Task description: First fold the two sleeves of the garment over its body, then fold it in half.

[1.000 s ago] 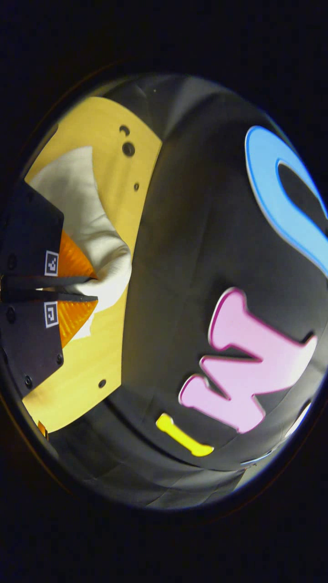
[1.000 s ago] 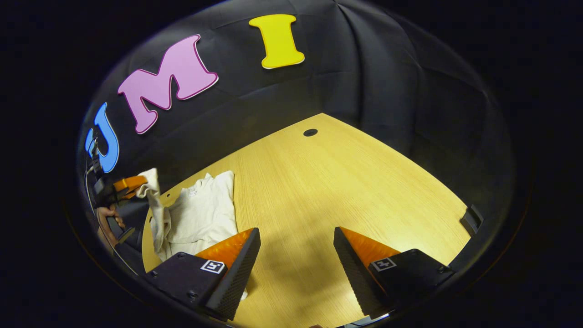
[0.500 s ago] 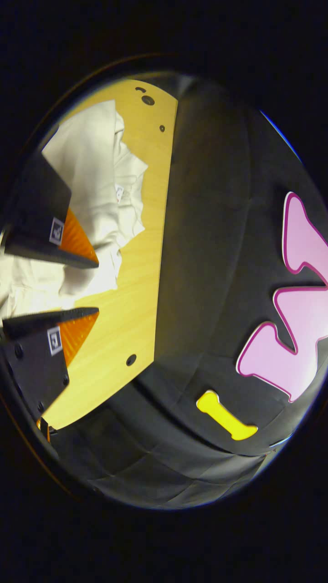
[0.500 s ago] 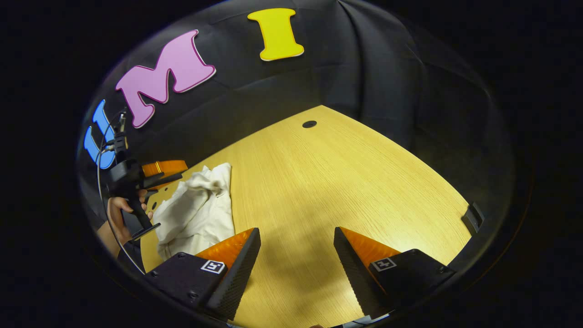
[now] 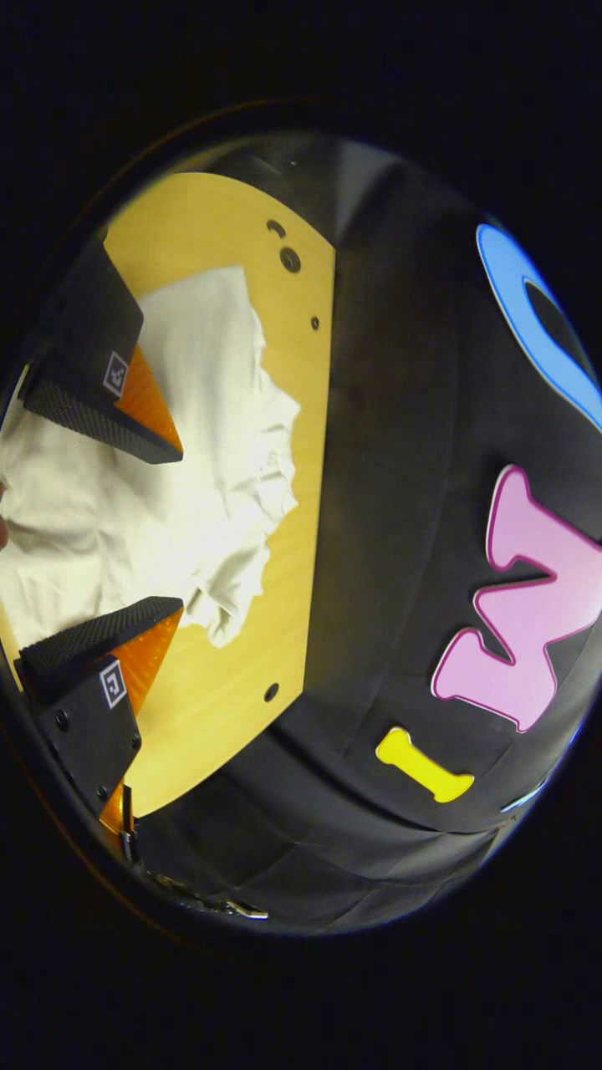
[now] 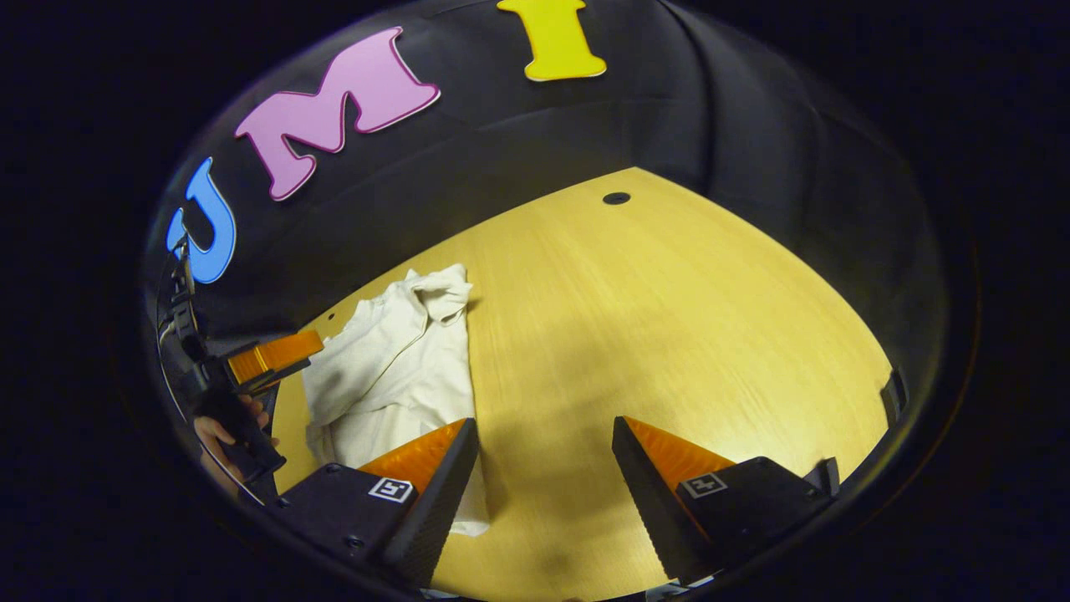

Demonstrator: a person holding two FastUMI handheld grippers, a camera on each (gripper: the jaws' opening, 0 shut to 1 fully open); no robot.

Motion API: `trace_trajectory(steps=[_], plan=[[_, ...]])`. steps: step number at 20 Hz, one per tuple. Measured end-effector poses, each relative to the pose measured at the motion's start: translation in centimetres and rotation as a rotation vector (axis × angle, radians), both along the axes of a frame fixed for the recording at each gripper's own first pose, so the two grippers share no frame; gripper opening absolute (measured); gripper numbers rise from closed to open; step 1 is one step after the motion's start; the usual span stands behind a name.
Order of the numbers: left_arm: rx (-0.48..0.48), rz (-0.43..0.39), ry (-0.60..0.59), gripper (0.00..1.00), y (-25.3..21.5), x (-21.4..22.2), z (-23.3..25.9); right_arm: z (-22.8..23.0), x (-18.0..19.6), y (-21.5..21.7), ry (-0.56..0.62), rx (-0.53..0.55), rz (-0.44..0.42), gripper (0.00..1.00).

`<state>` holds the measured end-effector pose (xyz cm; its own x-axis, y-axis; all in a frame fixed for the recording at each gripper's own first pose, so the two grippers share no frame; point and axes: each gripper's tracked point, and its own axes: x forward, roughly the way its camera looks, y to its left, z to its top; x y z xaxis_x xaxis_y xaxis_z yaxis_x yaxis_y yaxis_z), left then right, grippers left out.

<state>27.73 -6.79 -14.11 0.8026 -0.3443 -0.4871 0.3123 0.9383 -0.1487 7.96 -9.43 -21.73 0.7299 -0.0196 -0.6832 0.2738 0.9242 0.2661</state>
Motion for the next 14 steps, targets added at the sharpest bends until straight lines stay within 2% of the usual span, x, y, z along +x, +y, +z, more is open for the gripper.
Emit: trace_trajectory(steps=[7, 10, 14], plan=[[0.060, 0.118, 0.073, 0.98, 10.1, -9.6, -3.6, -2.2, -0.2, 7.2, 0.073, 0.027, 0.165, 0.99], [0.059, 0.169, 0.141, 0.98, 12.2, -13.0, -6.8, -3.9, -0.8, 9.4, 0.115, 0.021, 0.218, 0.99], [0.053, 0.212, 0.225, 0.98, 13.3, -16.3, -10.5, -5.8, -1.4, 10.2, 0.158, -0.014, 0.250, 0.99]])
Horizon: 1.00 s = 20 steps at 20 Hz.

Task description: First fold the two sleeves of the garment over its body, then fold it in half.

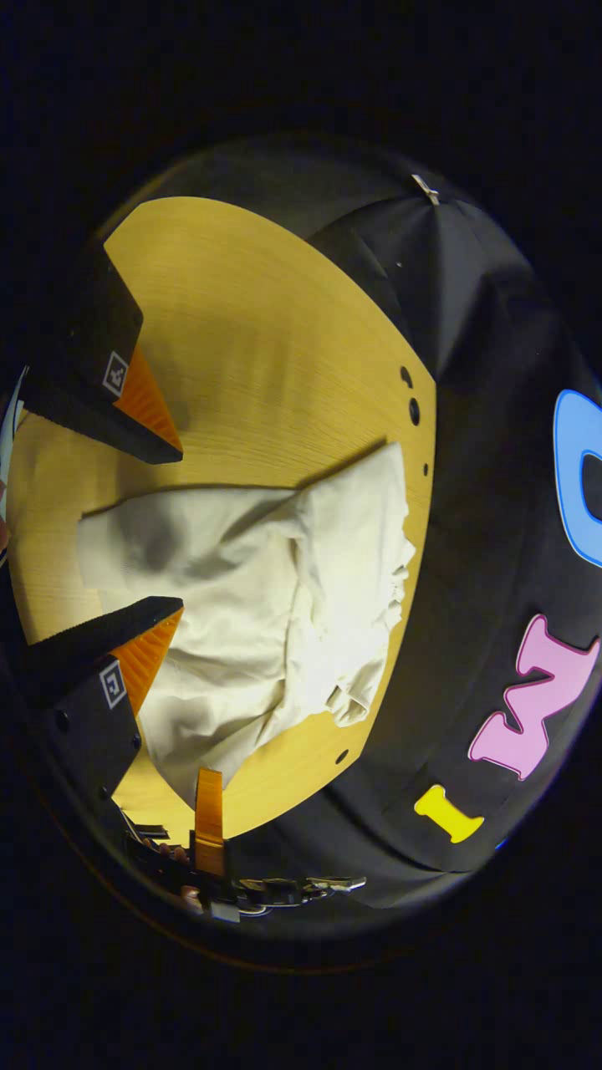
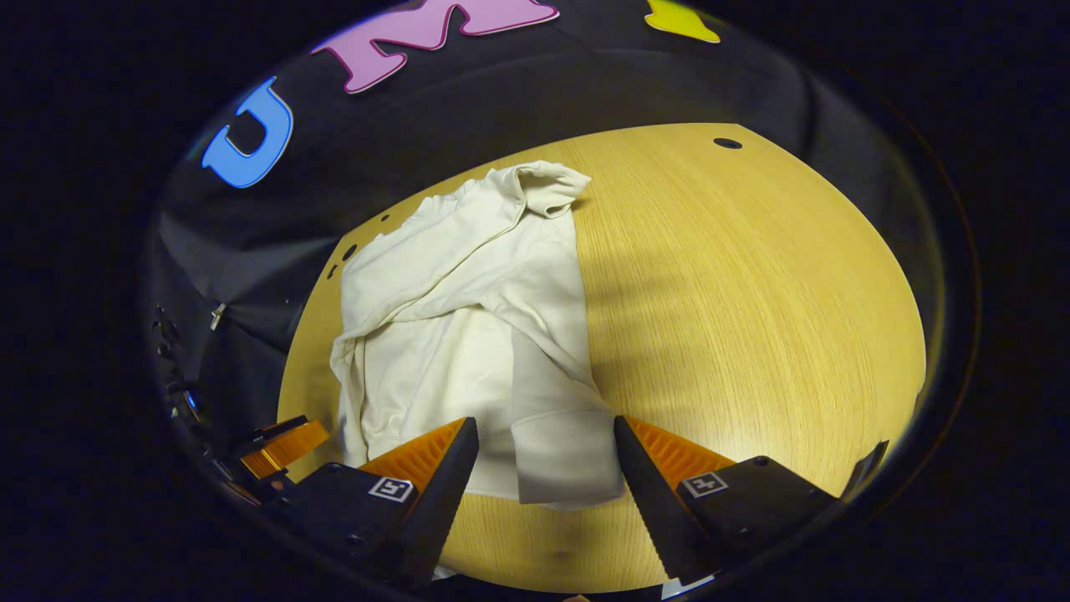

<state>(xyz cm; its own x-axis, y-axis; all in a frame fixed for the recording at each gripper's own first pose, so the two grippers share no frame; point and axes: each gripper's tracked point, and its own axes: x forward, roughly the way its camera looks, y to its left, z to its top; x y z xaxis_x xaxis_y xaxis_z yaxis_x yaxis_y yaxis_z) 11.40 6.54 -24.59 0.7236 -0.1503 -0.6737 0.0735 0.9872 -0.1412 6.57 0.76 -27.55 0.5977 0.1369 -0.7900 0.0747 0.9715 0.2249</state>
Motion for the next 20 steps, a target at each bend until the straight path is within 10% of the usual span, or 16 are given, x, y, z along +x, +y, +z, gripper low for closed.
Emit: trace_trajectory(steps=[15, 20], plan=[[0.141, 0.006, 0.082, 0.98, -2.2, -1.8, -4.7, -3.4, 0.1, -0.5, 0.047, -0.101, 0.003, 0.96], [0.187, 0.000, 0.072, 0.82, -3.0, -1.5, -5.0, -3.9, -0.3, -0.8, 0.055, -0.158, 0.018, 0.57]])
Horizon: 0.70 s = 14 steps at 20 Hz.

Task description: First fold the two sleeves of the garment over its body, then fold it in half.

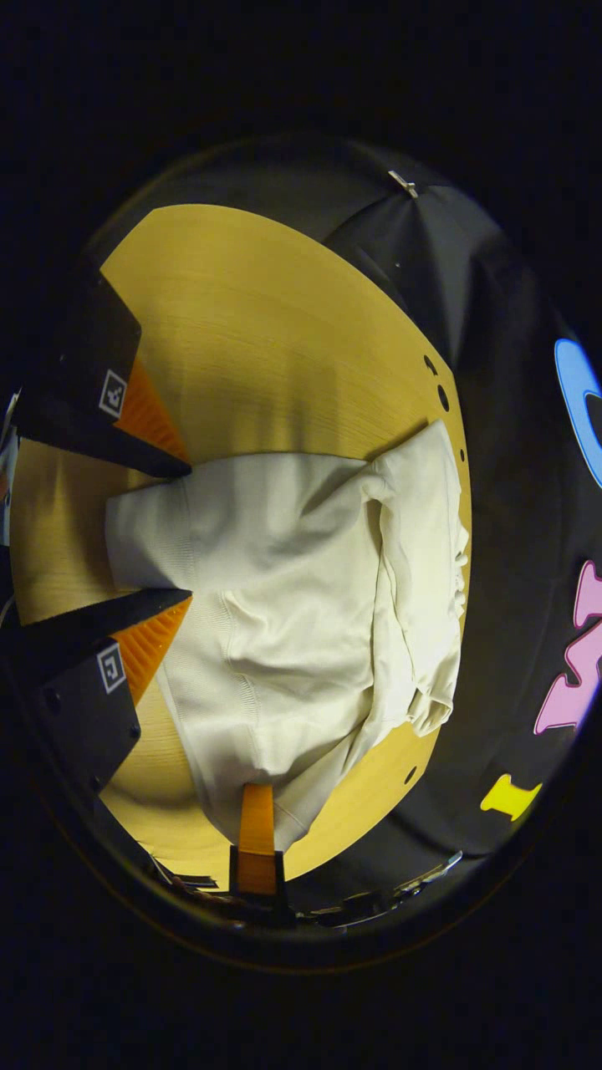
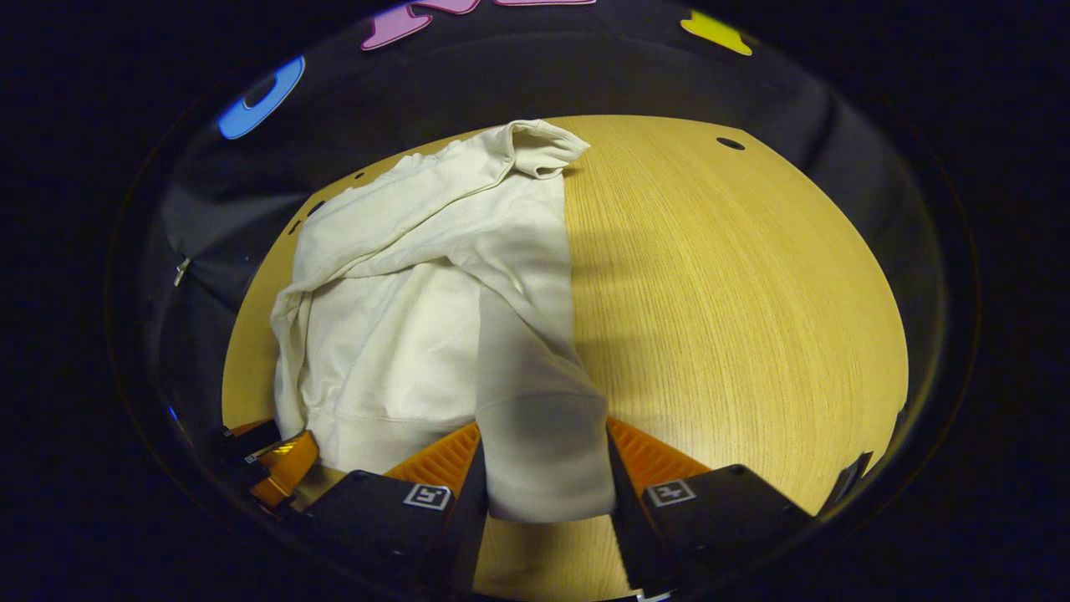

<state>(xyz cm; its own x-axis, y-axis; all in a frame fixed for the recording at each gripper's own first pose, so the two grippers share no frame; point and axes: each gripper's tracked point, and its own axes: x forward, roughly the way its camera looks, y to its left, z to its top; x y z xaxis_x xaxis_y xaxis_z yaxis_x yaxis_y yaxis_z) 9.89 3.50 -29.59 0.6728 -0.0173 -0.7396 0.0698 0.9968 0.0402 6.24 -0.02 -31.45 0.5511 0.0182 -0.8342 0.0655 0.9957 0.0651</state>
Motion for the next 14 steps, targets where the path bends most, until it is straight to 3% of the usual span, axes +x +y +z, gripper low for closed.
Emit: trace_trajectory(steps=[1, 2, 3, 4, 5, 6, 8, 14], plan=[[-0.004, -0.003, -0.001, 0.81, -0.1, 0.0, -0.1, 0.2, -0.2, 0.3, 0.000, 0.002, 0.001, 0.61], [-0.011, -0.013, -0.004, 0.79, -0.5, 0.1, 0.1, -0.1, -0.2, 0.6, 0.005, 0.005, 0.012, 0.47], [-0.026, -0.015, -0.013, 0.62, -0.9, 0.1, 0.0, -0.1, -0.3, 1.0, 0.011, 0.011, 0.023, 0.43], [-0.036, -0.004, -0.018, 0.45, -1.2, 0.2, 0.0, -0.1, -0.3, 1.2, 0.013, 0.008, 0.035, 0.31], [-0.036, 0.006, -0.018, 0.28, -1.3, 0.3, 0.1, 0.1, -0.2, 1.1, 0.015, 0.007, 0.033, 0.30], [-0.036, 0.010, -0.020, 0.19, -1.4, 0.4, 0.1, 0.0, -0.2, 1.2, 0.013, 0.015, 0.033, 0.21], [-0.068, 0.019, -0.016, 0.10, -1.4, 0.3, 0.4, 0.1, -0.3, 1.4, 0.014, 0.036, 0.048, 0.12], [-0.207, 0.053, 0.021, 0.07, -1.2, 0.5, 2.8, 2.5, 0.7, 2.0, -0.008, 0.108, 0.054, 0.11]])
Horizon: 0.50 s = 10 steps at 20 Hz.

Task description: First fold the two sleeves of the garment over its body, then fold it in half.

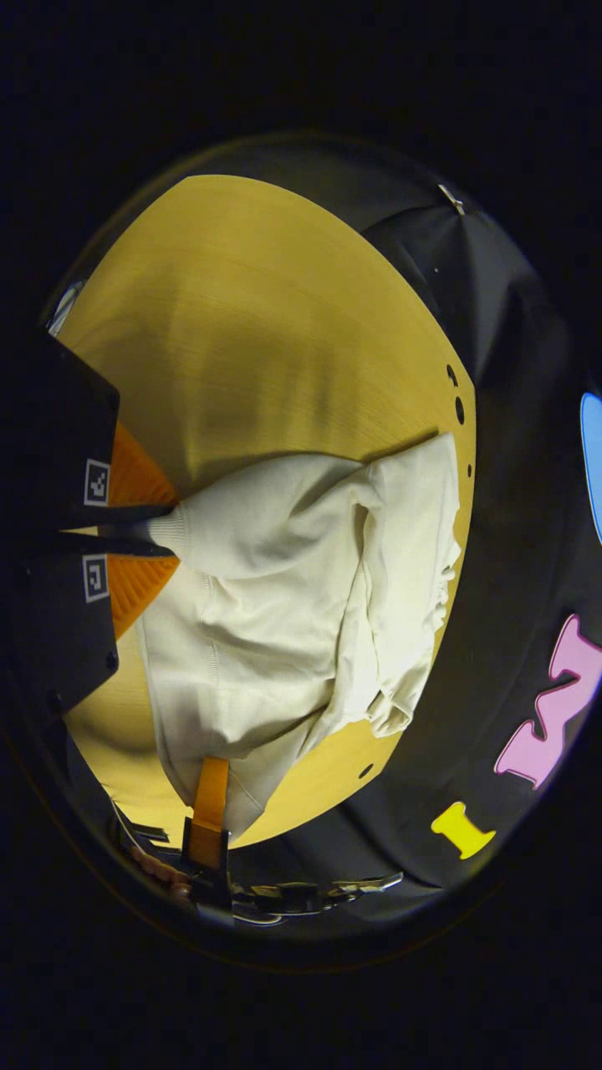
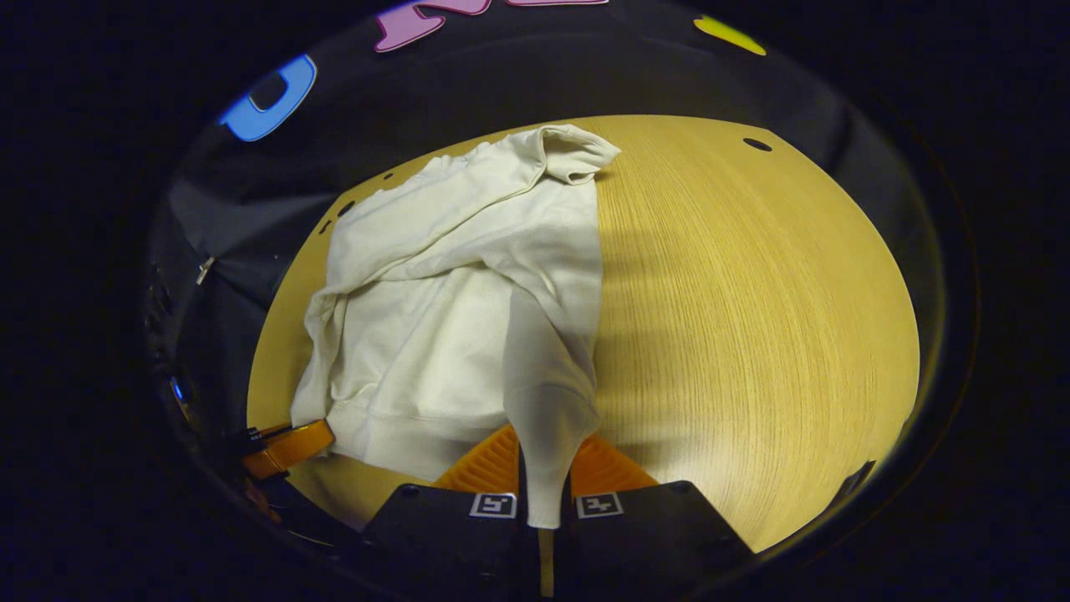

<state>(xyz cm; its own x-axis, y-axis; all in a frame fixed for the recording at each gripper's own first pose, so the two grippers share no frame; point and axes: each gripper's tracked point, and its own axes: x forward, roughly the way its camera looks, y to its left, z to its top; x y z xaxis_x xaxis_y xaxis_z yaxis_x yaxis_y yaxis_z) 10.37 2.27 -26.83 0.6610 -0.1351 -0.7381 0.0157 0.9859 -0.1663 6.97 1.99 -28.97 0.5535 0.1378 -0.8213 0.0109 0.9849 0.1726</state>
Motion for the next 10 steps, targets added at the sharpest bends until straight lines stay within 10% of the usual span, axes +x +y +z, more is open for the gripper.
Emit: trace_trajectory(steps=[10], plan=[[-0.042, -0.052, -0.073, 0.07, -0.4, 5.1, 8.6, 6.4, 7.1, 3.5, -0.088, 0.099, 0.038, 0.11]])
